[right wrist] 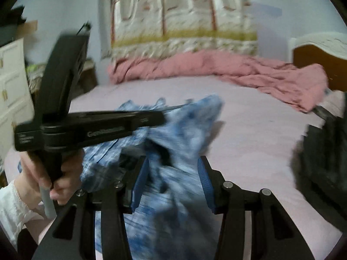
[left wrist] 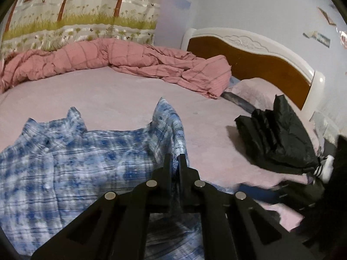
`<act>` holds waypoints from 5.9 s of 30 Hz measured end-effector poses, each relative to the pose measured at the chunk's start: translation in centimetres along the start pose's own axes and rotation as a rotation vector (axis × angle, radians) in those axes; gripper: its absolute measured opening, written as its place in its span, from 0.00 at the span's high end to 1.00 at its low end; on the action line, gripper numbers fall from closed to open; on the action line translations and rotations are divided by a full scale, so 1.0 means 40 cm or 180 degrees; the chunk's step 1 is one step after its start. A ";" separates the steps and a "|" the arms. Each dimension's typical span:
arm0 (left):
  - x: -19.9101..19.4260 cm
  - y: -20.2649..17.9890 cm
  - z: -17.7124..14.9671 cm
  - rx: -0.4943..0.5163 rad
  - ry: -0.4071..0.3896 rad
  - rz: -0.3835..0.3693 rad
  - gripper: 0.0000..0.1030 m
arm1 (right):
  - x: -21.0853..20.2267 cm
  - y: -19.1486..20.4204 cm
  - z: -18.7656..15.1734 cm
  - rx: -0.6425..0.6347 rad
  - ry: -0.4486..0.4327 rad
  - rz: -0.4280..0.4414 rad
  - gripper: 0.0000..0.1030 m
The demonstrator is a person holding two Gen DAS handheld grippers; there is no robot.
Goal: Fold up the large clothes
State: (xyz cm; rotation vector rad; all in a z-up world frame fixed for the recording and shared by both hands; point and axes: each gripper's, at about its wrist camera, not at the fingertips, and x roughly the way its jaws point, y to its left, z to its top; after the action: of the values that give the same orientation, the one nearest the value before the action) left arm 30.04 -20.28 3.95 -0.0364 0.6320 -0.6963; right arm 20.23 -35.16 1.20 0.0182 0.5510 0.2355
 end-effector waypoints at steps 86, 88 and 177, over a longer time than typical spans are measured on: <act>-0.341 0.755 -0.200 -0.1112 0.0095 0.1718 0.70 | 0.424 0.102 0.051 0.0474 0.0948 -0.1206 0.24; -0.390 0.747 -0.193 -0.1098 -0.0106 0.1697 0.57 | 0.422 0.100 0.051 0.0504 0.0933 -0.1176 0.24; -0.568 0.879 -0.398 -0.2635 -0.0385 0.2602 0.70 | 0.289 0.505 0.176 -0.0499 0.0217 0.0267 0.19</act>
State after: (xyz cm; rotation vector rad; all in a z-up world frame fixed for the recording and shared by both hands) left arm 28.47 23.55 -5.22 -0.5507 0.7095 0.3833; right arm 29.07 -12.57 2.85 -0.1192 0.5990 0.3616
